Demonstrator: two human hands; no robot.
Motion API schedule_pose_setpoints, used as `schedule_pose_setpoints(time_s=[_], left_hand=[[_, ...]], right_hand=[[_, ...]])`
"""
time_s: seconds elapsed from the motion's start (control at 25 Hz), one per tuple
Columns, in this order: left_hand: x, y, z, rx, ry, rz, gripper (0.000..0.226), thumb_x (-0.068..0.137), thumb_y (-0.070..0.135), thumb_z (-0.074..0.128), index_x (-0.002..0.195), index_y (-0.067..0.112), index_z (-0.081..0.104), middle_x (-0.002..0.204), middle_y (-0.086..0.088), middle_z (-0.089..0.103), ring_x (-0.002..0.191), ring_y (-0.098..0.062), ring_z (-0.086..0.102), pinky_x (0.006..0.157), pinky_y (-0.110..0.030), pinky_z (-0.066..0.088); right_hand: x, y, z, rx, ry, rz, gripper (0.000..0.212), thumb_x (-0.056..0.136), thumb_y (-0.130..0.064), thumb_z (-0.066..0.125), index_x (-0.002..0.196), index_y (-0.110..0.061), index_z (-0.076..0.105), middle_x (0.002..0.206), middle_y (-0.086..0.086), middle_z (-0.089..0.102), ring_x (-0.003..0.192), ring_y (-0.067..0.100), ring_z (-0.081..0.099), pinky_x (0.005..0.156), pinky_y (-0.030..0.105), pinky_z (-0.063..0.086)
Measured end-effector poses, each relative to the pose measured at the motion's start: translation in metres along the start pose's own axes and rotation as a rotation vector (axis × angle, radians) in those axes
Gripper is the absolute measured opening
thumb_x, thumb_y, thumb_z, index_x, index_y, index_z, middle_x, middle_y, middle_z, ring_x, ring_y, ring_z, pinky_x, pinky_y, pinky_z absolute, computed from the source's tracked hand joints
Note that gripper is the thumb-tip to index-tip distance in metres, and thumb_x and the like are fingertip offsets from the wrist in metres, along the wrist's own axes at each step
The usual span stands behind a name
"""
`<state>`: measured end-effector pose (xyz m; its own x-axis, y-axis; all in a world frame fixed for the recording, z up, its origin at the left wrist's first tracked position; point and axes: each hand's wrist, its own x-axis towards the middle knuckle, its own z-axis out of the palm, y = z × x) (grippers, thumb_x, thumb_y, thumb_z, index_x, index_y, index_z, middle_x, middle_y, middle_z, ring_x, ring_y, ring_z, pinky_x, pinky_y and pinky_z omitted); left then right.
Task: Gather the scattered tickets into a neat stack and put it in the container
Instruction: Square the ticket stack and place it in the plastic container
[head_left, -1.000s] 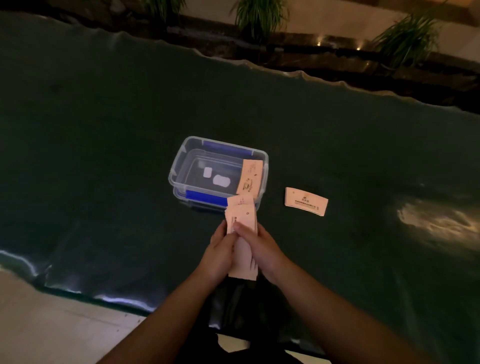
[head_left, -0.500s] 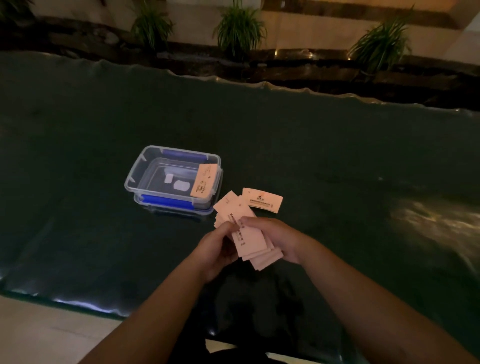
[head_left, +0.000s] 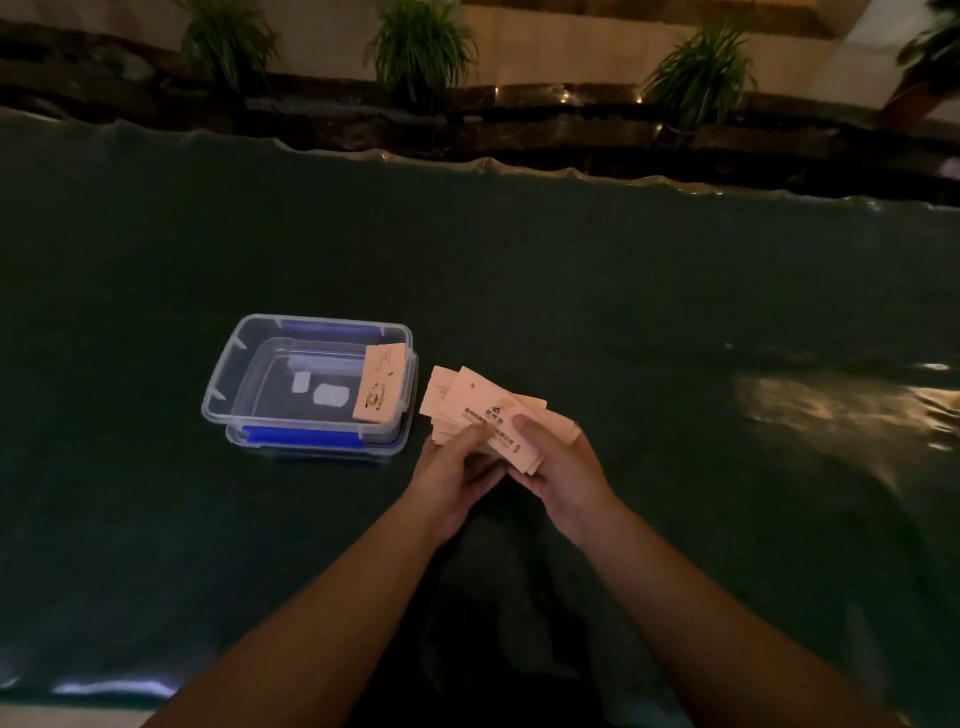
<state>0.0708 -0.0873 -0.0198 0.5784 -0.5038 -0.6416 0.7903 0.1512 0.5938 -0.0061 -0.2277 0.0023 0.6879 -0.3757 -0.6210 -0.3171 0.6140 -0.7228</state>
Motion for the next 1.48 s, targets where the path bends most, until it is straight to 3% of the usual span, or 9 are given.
schedule_pose_setpoints(time_s=[0.12,0.24,0.4,0.64,0.72,0.88,1.0,1.24,1.48], left_hand=[[0.014,0.016,-0.003,0.084,-0.019,-0.069,0.065,0.077,0.019,0.088,0.133,0.024,0.056,0.115,-0.009,0.080,0.106,-0.028,0.077,0.096,-0.051,0.058],[0.030,0.032,0.003,0.128,0.042,-0.154,0.057,0.073,0.033,0.091,0.124,0.019,0.069,0.109,-0.008,0.082,0.112,-0.030,0.072,0.097,-0.048,0.058],[0.050,0.047,0.011,0.287,0.163,-0.164,0.055,0.078,0.037,0.088,0.125,0.018,0.065,0.114,-0.006,0.077,0.112,-0.025,0.067,0.102,-0.046,0.055],[0.081,0.052,0.012,0.496,0.250,-0.176,0.051,0.078,0.051,0.084,0.115,0.024,0.064,0.107,0.000,0.070,0.098,-0.016,0.063,0.099,-0.042,0.052],[0.092,0.049,0.011,0.560,0.274,-0.191,0.059,0.076,0.057,0.083,0.120,0.023,0.063,0.105,0.002,0.069,0.094,-0.015,0.062,0.091,-0.040,0.050],[0.104,0.045,0.015,0.691,0.345,-0.209,0.091,0.065,0.072,0.079,0.138,0.023,0.057,0.124,-0.003,0.066,0.111,-0.024,0.063,0.101,-0.047,0.051],[0.107,0.041,0.016,0.684,0.324,-0.188,0.086,0.062,0.066,0.082,0.133,0.022,0.062,0.116,0.000,0.071,0.106,-0.021,0.066,0.099,-0.047,0.053],[0.111,0.049,0.020,0.655,0.320,-0.225,0.083,0.063,0.056,0.089,0.131,0.016,0.060,0.116,-0.004,0.070,0.105,-0.022,0.065,0.097,-0.044,0.054],[0.096,0.045,0.018,0.511,0.199,-0.262,0.059,0.073,0.045,0.087,0.122,0.018,0.067,0.117,-0.005,0.076,0.113,-0.022,0.066,0.104,-0.043,0.047]], right_hand=[[0.017,-0.013,-0.007,-0.073,0.049,-0.004,0.046,0.085,-0.021,0.085,0.125,-0.023,0.062,0.106,-0.001,0.084,0.106,0.022,0.078,0.079,0.040,0.058],[0.034,-0.022,-0.013,-0.121,0.073,0.016,0.045,0.084,-0.019,0.087,0.121,-0.020,0.062,0.102,0.001,0.085,0.108,0.024,0.076,0.080,0.041,0.059],[0.059,-0.030,-0.013,-0.190,0.114,0.042,0.039,0.084,-0.016,0.086,0.119,-0.016,0.069,0.104,0.004,0.084,0.104,0.024,0.076,0.079,0.041,0.063],[0.098,-0.031,-0.014,-0.360,0.203,0.067,0.042,0.080,-0.027,0.089,0.117,-0.018,0.071,0.111,0.006,0.080,0.103,0.023,0.076,0.095,0.047,0.062],[0.109,-0.031,-0.015,-0.420,0.224,0.070,0.052,0.078,-0.032,0.090,0.122,-0.017,0.068,0.113,0.006,0.078,0.101,0.021,0.075,0.087,0.040,0.062],[0.122,-0.027,-0.018,-0.504,0.231,0.126,0.056,0.082,-0.043,0.081,0.129,-0.018,0.063,0.116,0.005,0.074,0.101,0.019,0.070,0.079,0.036,0.059],[0.127,-0.018,-0.025,-0.428,0.217,0.187,0.047,0.082,-0.043,0.078,0.122,-0.023,0.066,0.115,0.004,0.075,0.106,0.020,0.070,0.090,0.043,0.062],[0.134,-0.018,-0.025,-0.374,0.281,0.248,0.033,0.076,-0.040,0.083,0.103,-0.026,0.069,0.104,0.001,0.077,0.097,0.017,0.073,0.071,0.034,0.063],[0.118,-0.019,-0.028,-0.328,0.224,0.233,0.020,0.086,-0.033,0.079,0.101,-0.023,0.072,0.092,0.001,0.082,0.094,0.018,0.073,0.076,0.034,0.057]])
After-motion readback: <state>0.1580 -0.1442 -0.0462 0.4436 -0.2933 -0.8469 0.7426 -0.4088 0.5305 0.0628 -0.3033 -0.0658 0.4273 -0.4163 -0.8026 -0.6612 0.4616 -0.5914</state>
